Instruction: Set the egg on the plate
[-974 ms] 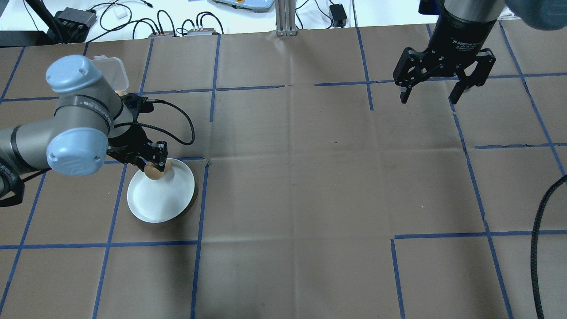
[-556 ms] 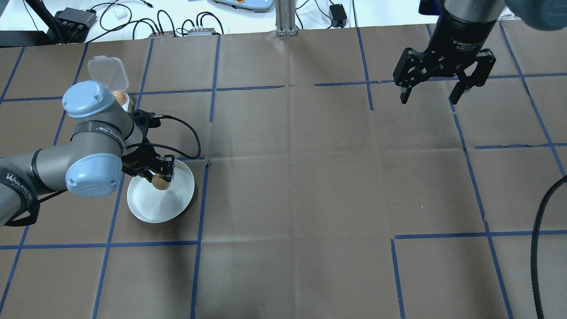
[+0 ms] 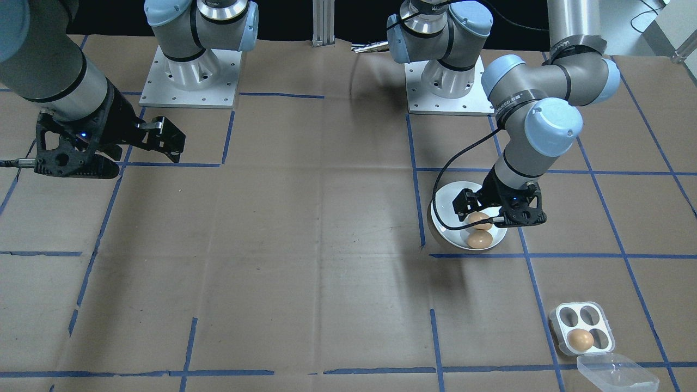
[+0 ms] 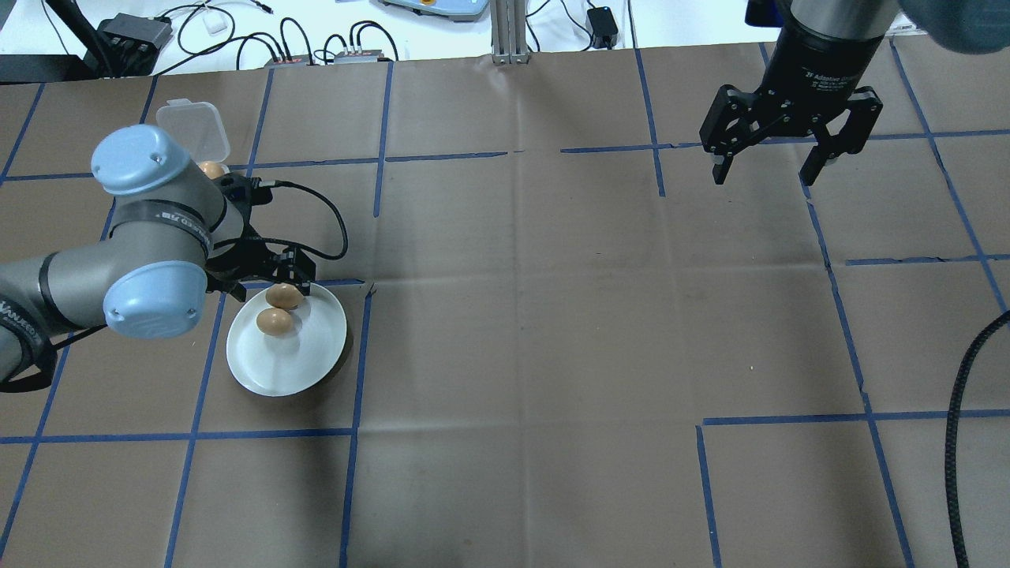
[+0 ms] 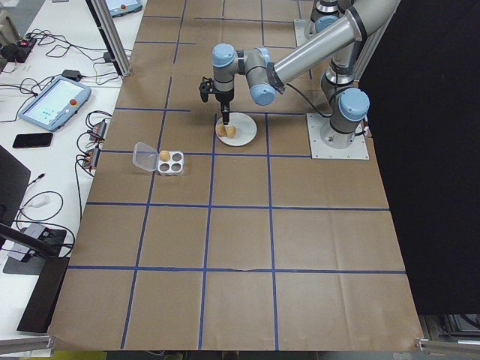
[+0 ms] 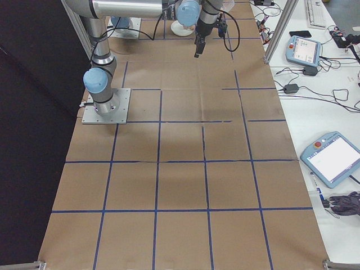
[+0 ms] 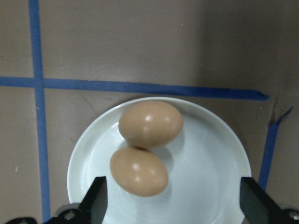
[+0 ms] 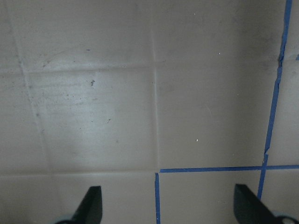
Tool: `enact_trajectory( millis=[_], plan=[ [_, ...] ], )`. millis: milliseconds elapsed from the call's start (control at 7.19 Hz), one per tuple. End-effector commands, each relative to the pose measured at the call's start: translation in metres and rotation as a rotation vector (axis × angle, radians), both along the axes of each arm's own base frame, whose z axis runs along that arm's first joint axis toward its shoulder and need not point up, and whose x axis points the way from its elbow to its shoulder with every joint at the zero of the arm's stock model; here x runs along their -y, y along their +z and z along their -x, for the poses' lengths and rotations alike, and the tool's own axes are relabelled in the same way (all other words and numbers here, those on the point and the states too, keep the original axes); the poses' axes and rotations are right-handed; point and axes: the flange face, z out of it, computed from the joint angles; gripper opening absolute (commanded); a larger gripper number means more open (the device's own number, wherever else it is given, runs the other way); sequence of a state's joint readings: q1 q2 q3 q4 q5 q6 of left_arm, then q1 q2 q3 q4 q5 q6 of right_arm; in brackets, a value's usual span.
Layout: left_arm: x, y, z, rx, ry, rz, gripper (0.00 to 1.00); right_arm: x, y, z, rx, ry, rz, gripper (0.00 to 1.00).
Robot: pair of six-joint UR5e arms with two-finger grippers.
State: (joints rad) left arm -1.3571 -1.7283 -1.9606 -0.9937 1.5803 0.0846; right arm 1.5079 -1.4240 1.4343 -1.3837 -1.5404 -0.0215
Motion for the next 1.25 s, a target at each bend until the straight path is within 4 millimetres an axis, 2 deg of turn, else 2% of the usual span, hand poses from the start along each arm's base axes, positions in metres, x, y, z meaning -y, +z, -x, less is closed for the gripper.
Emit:
enact_trajectory(
  millis=[0,139,278,417,556,695,834,974,1113],
  plan=[
    [0.039,0.077,-0.011,-0.004,0.052,-0.029,1.00,0.000,0.000,0.000,0.000,0.000,0.000,1.00],
    [0.062,0.097,-0.022,-0.007,0.050,-0.027,1.00,0.000,0.000,0.000,0.000,0.000,0.000,1.00],
    [0.095,0.090,-0.040,-0.008,0.062,-0.011,1.00,0.000,0.001,0.000,-0.001,0.000,0.001,1.00],
    [0.119,0.079,-0.074,-0.010,0.082,-0.012,1.00,0.000,0.001,0.000,0.000,0.000,0.001,1.00],
    [0.139,0.077,-0.108,0.001,-0.007,0.002,1.00,0.000,0.001,0.000,-0.001,0.000,0.001,1.00],
    [0.161,0.055,-0.135,0.000,-0.053,-0.007,1.00,0.000,0.001,0.000,0.000,0.000,0.001,1.00],
    [0.186,0.031,-0.152,0.008,-0.071,0.011,1.00,0.000,0.001,0.000,-0.001,0.000,0.001,1.00],
    [0.204,0.000,-0.160,0.008,-0.103,0.006,0.99,0.000,0.001,0.000,0.000,0.000,0.001,1.00],
    [0.211,-0.019,-0.163,0.009,-0.109,0.009,0.99,0.000,0.001,0.000,-0.001,0.000,0.001,1.00]
  ],
)
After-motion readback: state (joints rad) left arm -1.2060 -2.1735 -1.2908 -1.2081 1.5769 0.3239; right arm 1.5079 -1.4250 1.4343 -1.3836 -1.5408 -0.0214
